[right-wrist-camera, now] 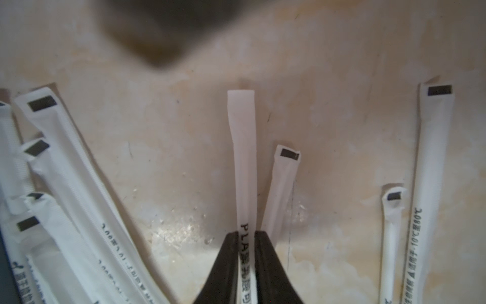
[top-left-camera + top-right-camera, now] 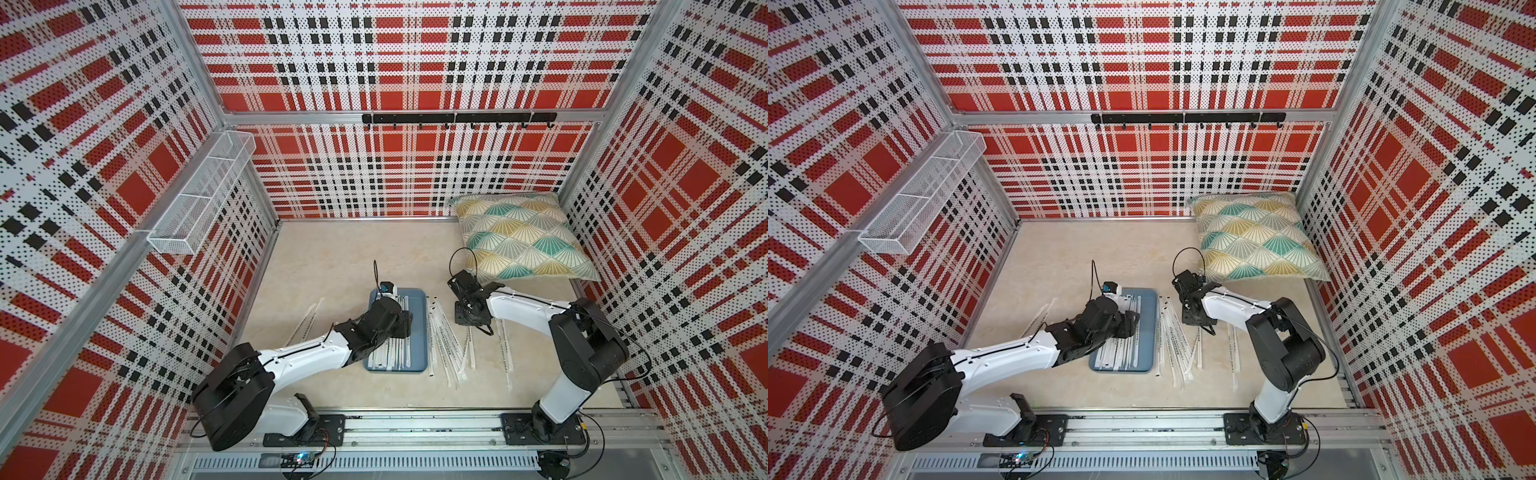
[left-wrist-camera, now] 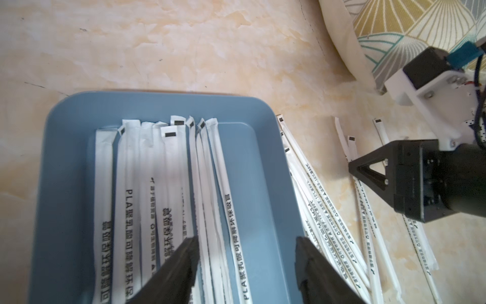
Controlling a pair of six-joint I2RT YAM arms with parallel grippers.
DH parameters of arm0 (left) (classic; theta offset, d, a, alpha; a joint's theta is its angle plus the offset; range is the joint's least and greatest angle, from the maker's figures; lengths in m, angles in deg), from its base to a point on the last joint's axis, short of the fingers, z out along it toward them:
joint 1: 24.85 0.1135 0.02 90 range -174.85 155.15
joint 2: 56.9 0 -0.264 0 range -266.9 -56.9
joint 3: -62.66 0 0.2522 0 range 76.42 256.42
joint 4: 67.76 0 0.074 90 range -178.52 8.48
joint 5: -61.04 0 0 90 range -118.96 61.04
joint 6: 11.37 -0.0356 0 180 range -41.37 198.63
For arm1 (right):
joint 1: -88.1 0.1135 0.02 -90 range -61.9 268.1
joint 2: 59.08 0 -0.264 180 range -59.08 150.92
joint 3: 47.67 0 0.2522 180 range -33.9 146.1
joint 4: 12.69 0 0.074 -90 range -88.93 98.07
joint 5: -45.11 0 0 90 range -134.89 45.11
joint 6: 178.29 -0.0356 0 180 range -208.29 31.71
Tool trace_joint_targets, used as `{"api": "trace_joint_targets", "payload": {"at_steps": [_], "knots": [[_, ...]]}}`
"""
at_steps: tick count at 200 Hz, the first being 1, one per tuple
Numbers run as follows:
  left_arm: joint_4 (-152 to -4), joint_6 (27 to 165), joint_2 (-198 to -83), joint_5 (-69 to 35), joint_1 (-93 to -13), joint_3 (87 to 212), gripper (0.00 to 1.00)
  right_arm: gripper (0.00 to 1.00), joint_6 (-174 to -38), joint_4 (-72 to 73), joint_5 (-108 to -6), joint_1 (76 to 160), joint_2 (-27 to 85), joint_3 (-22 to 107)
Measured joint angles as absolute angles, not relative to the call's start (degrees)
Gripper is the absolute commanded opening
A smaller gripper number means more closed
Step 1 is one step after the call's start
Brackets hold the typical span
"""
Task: Put the straws into the storage box
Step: Pick up the straw from the center of the board.
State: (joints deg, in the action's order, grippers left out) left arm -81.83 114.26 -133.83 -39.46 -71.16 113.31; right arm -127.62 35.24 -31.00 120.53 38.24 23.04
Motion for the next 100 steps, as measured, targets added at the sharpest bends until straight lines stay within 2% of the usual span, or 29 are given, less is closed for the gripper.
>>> {"api": "trace_joint_targets", "payload": {"at_steps": [18, 36, 50, 100], "knots": [[-81.7, 114.3, -133.5, -39.3, -70.5, 113.1, 0.64, 0.17, -127.6, 35.0, -31.0, 120.5, 38.2, 23.0], [-81.6, 114.3, -133.3, -39.2, -69.8, 112.9, 0.64, 0.27, -127.7, 34.8, -31.0, 120.5, 38.2, 23.0], [-81.5, 114.3, -133.0, -39.0, -69.5, 112.7, 0.64, 0.28, -127.7, 34.7, -30.9, 120.5, 38.3, 23.0], [-81.4, 114.2, -132.2, -38.5, -68.8, 111.6, 0.63, 0.20, -127.9, 34.0, -30.9, 120.5, 39.0, 22.8]]}}
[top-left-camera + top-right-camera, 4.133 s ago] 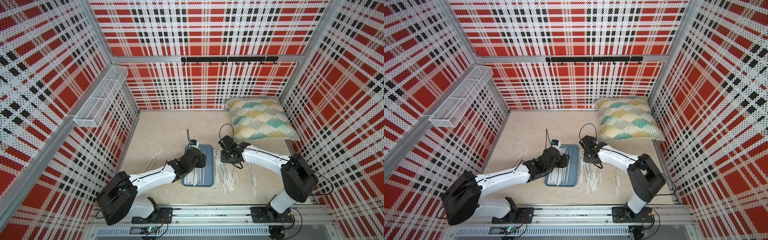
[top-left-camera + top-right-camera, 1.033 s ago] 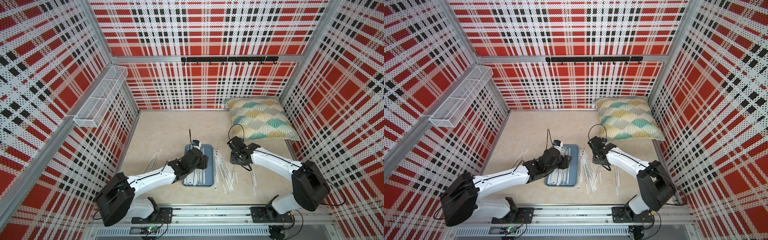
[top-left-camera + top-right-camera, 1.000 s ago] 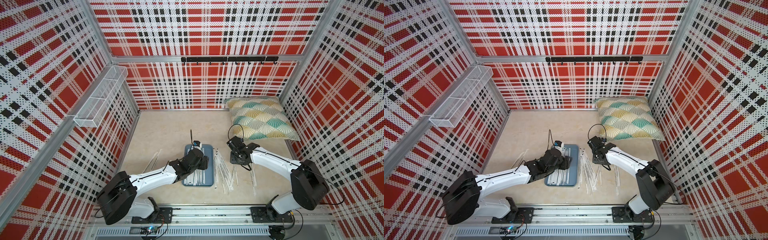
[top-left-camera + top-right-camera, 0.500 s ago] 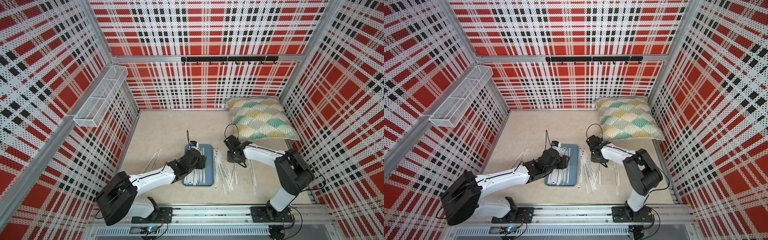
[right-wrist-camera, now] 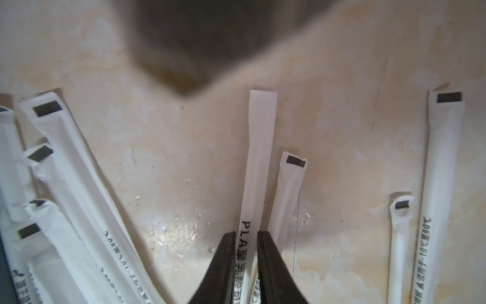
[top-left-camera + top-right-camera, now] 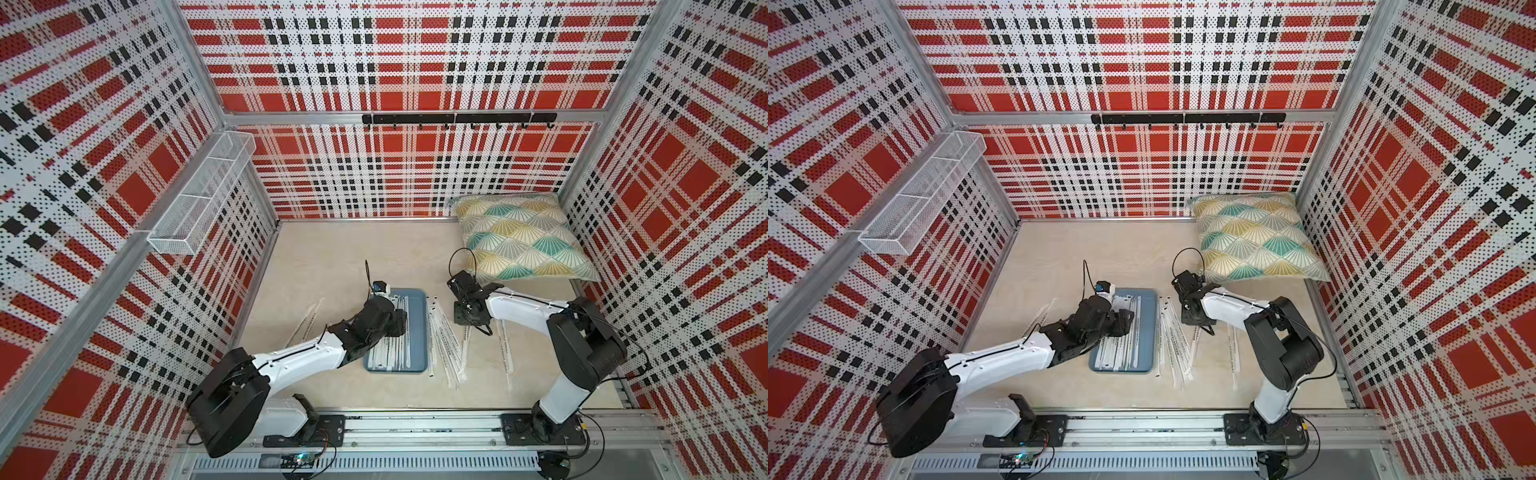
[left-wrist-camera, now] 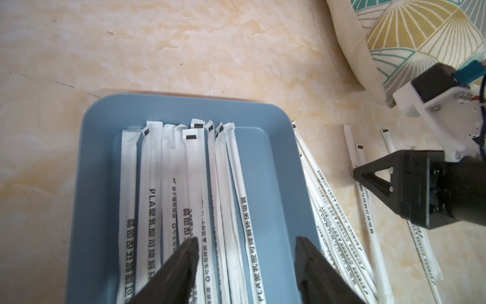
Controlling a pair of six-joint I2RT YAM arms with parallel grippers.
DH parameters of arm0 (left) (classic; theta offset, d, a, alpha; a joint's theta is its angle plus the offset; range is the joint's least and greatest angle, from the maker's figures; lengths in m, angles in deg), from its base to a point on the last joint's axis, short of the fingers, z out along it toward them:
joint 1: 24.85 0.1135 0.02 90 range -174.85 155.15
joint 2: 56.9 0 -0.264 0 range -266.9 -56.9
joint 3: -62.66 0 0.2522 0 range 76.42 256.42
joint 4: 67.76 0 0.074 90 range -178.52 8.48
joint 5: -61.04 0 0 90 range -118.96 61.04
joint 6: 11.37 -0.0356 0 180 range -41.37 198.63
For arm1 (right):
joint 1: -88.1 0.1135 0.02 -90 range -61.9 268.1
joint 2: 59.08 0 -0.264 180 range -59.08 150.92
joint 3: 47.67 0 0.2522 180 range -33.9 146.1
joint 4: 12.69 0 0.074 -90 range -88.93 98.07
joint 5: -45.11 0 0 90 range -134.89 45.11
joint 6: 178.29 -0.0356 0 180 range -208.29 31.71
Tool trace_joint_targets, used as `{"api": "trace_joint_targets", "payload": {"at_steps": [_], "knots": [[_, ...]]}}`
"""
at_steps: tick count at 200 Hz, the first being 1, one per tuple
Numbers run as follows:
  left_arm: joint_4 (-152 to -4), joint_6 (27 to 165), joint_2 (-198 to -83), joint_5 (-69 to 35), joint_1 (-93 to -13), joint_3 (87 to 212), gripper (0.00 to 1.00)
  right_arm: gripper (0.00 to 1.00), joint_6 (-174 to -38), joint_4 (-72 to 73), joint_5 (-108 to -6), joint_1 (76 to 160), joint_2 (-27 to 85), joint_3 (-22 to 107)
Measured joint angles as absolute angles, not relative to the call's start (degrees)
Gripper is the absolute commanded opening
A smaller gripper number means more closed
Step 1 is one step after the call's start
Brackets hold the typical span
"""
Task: Put the straws into the storage box
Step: Pick up the straw from the center of the board, then place the straw in the storage box.
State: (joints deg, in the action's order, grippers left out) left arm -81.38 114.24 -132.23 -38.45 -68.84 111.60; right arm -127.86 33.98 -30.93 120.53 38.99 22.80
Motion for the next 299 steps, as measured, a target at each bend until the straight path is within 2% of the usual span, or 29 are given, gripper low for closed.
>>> {"api": "trace_joint_targets", "payload": {"at_steps": [25, 55, 101, 126, 151, 192, 229, 299], "knots": [[-81.1, 114.3, -132.0, -38.4, -68.7, 111.1, 0.63, 0.20, -128.0, 33.9, -30.9, 120.5, 39.0, 22.8], [-81.0, 114.3, -131.6, -38.4, -68.6, 111.1, 0.63, 0.25, -128.2, 33.5, -31.0, 120.5, 39.3, 22.8], [-81.0, 114.2, -131.2, -38.4, -68.5, 110.7, 0.63, 0.15, -129.7, 30.9, -31.1, 120.6, 39.9, 21.9], [-81.1, 114.2, -130.3, -38.5, -67.8, 110.4, 0.63, 0.14, -130.5, 32.1, -30.6, 121.6, 39.7, 22.3], [-81.5, 114.3, -127.8, -38.5, -65.5, 109.8, 0.62, 0.14, -132.0, 37.5, -29.6, 125.4, 38.4, 26.7], [-82.0, 114.4, -123.2, -38.2, -58.7, 106.7, 0.62, 0.14, -137.3, 40.3, -27.8, 135.5, 37.9, 41.1], [-82.9, 114.4, -122.9, -37.7, -57.4, 106.5, 0.62, 0.13, -142.6, 38.6, -25.7, 140.7, 45.2, 48.2], [-83.1, 114.4, -122.2, -36.6, -57.4, 105.6, 0.62, 0.16, -146.8, 37.4, -25.4, 141.1, 55.9, 47.2]]}}
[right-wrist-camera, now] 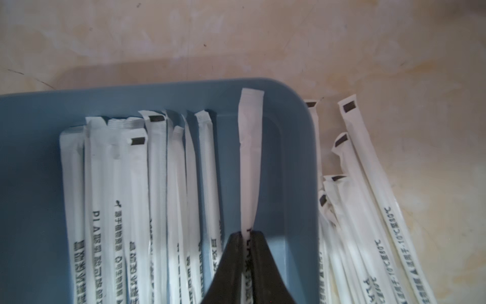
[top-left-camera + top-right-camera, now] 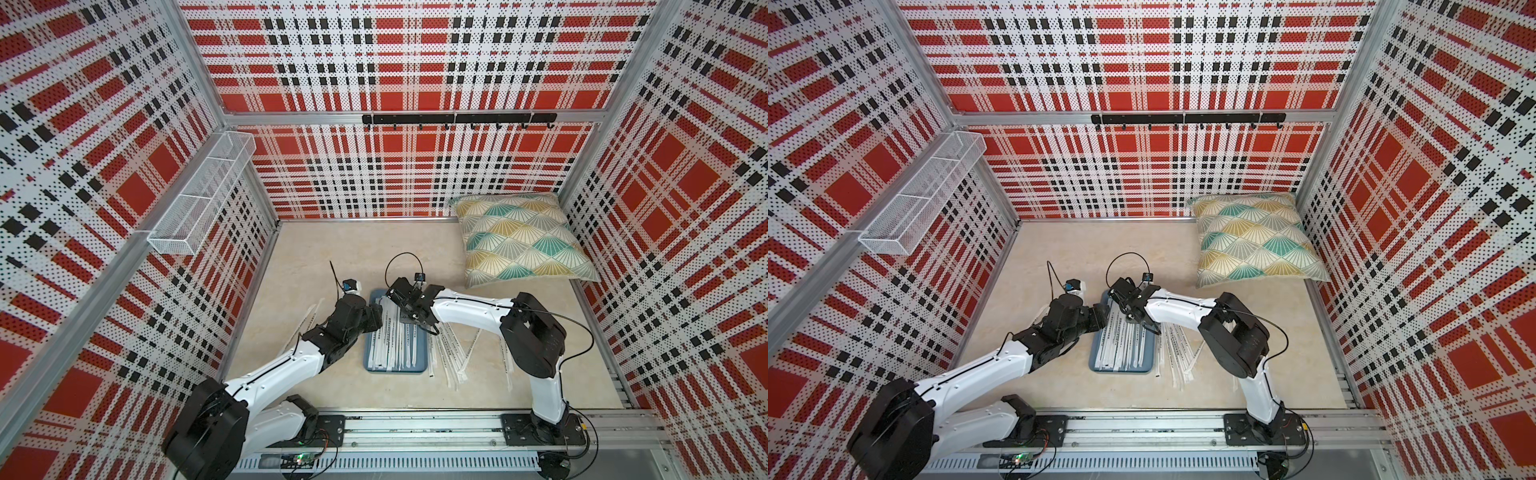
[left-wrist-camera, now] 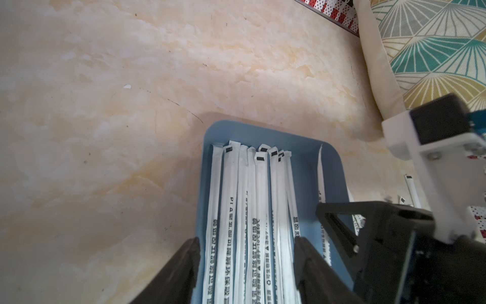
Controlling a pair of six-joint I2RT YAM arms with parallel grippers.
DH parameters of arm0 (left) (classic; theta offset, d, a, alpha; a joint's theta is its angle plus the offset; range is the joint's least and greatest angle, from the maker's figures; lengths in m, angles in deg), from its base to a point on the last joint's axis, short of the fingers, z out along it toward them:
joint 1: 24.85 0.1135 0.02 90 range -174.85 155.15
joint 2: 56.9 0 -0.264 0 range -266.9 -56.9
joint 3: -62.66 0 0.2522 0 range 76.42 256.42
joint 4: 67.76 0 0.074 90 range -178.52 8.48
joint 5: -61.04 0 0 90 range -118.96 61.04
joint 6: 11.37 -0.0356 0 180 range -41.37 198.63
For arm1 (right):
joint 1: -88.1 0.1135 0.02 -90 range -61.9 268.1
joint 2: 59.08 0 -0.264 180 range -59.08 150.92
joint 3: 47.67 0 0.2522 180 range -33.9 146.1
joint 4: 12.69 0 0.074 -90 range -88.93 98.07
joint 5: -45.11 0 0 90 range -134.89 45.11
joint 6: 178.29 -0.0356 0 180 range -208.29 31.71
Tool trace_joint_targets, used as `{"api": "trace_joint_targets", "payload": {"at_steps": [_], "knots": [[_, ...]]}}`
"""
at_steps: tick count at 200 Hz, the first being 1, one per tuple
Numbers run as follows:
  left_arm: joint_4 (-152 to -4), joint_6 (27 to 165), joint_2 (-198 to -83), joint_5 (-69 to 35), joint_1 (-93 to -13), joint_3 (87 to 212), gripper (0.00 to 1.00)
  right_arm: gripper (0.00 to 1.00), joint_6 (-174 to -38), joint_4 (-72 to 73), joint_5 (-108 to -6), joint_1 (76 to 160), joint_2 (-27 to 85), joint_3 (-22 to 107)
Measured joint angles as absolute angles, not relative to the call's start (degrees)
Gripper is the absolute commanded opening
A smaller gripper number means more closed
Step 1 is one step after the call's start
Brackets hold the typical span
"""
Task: Put the straws into the storage box
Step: Place the straw in the storage box.
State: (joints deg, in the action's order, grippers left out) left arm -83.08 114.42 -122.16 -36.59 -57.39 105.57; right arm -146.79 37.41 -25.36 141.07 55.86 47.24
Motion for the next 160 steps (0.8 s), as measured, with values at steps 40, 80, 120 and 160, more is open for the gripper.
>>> {"api": "trace_joint_targets", "payload": {"at_steps": [40, 80, 120, 160], "knots": [[-83.1, 114.4, -122.2, -36.2, -57.4, 105.6, 0.62, 0.22, -147.0, 37.0, -26.1, 141.1, 57.8, 47.7], [-83.1, 114.4, -122.0, -36.1, -57.4, 105.6, 0.62, 0.31, -146.4, 37.3, -27.5, 141.1, 57.6, 47.7], [-83.4, 114.2, -121.0, -36.6, -58.0, 105.7, 0.62, 0.35, -146.7, 39.3, -27.3, 140.4, 46.0, 42.1], [-84.0, 112.2, -126.4, -40.2, -67.7, 112.4, 0.62, 0.49, -149.8, 40.8, -25.2, 132.6, 27.9, 24.6]]}}
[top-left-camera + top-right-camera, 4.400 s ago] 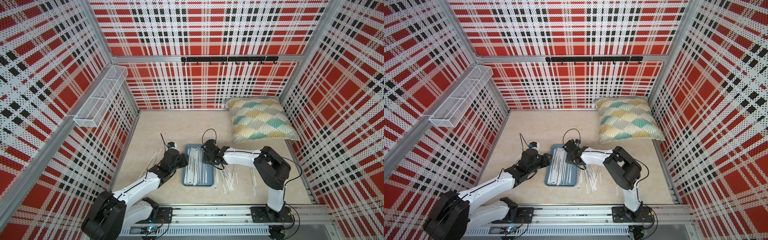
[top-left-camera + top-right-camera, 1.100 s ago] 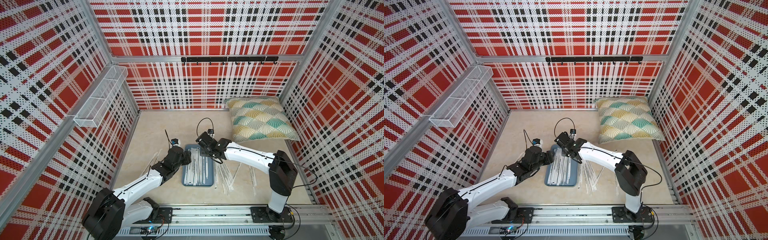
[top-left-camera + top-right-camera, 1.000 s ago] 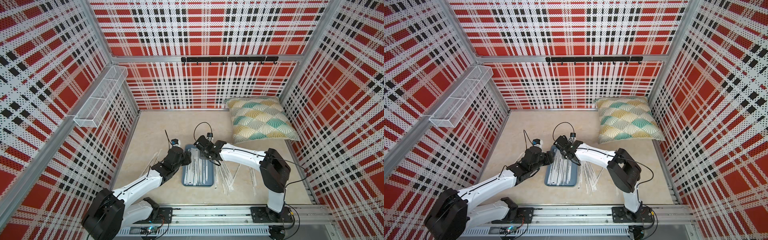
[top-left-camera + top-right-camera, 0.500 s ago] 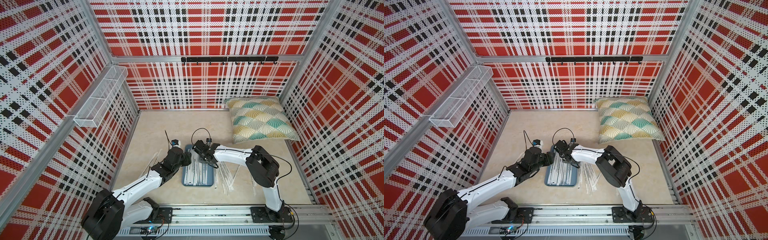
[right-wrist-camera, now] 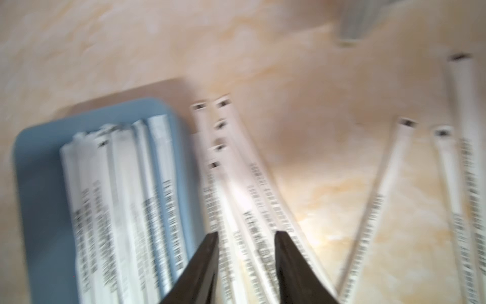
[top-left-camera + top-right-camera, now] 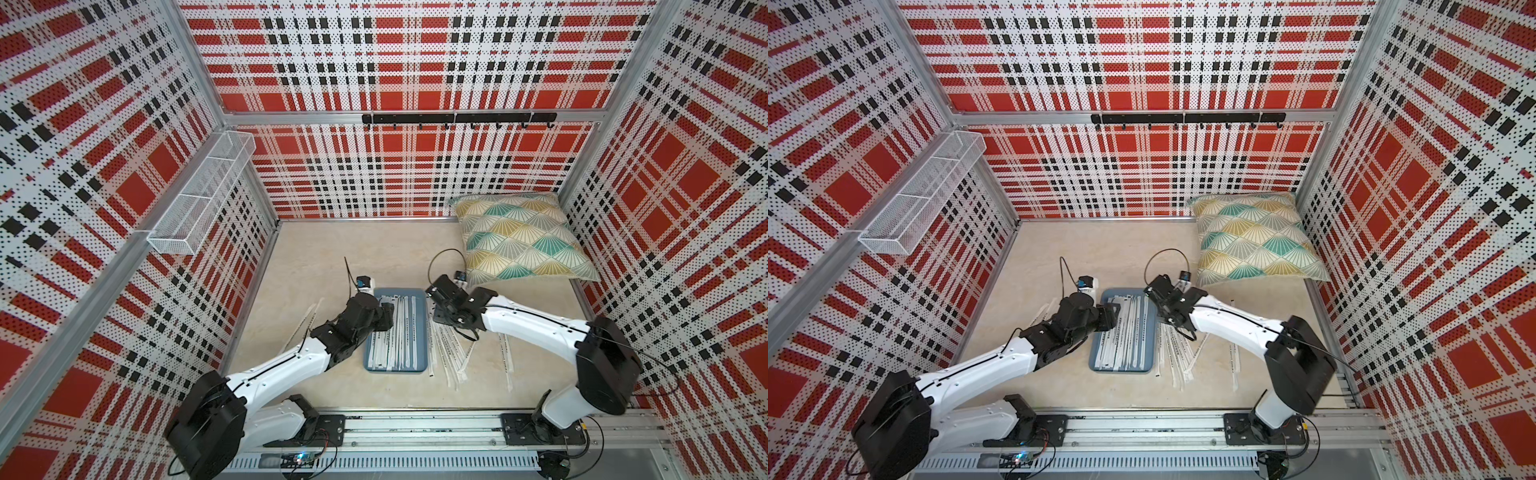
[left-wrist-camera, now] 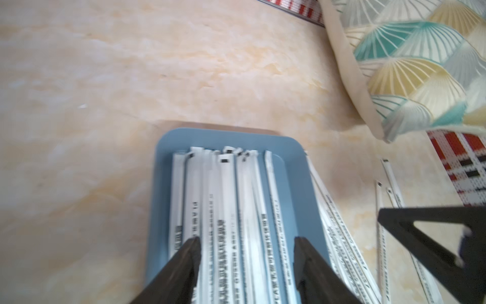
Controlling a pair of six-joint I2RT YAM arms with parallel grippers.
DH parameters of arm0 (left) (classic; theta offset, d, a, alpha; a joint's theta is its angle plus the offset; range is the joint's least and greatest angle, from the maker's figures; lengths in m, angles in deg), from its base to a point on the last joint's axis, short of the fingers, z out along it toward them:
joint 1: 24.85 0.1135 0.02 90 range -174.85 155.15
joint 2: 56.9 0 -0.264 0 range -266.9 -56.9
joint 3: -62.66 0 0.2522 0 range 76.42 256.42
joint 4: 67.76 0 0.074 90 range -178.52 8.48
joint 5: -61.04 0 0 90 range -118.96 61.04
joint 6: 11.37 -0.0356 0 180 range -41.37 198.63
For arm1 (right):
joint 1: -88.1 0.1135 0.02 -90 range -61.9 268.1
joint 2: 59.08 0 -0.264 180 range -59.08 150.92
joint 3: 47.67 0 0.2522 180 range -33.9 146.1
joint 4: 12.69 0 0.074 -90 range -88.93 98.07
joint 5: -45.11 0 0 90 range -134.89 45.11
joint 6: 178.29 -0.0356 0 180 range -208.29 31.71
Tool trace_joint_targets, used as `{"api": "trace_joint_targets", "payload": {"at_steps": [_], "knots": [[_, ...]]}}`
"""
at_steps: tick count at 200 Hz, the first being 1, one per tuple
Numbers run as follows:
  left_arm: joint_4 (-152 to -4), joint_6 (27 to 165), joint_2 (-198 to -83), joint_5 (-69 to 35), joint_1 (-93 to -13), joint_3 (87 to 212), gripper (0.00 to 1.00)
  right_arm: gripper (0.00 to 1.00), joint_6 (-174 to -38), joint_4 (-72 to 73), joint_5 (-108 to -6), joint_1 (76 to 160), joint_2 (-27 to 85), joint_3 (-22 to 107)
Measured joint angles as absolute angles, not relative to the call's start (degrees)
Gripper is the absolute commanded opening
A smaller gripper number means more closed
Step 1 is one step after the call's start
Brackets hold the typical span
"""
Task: Put the straws into the storage box
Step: Place the straw in the storage box, then pick up the straw from the center of the board.
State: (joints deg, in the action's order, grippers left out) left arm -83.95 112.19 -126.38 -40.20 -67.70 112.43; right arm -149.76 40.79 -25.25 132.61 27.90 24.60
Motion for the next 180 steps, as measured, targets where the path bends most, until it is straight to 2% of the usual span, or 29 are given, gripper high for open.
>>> {"api": "trace_joint_targets", "payload": {"at_steps": [31, 66, 133, 180], "knots": [[-81.6, 111.8, -134.2, -41.0, -75.3, 117.2, 0.62, 0.49, -151.5, 41.9, -24.7, 127.9, 24.6, 15.4], [-80.9, 111.8, -139.8, -41.1, -79.0, 118.5, 0.62, 0.44, -152.5, 39.7, -25.6, 127.3, 25.2, 11.5], [-80.5, 111.8, -140.1, -41.4, -77.8, 118.5, 0.62, 0.17, -152.2, 33.1, -26.6, 126.9, 27.3, 8.0], [-80.0, 112.2, -136.1, -40.7, -73.7, 116.2, 0.62, 0.12, -147.9, 35.5, -27.1, 127.6, 23.9, 9.1]]}}
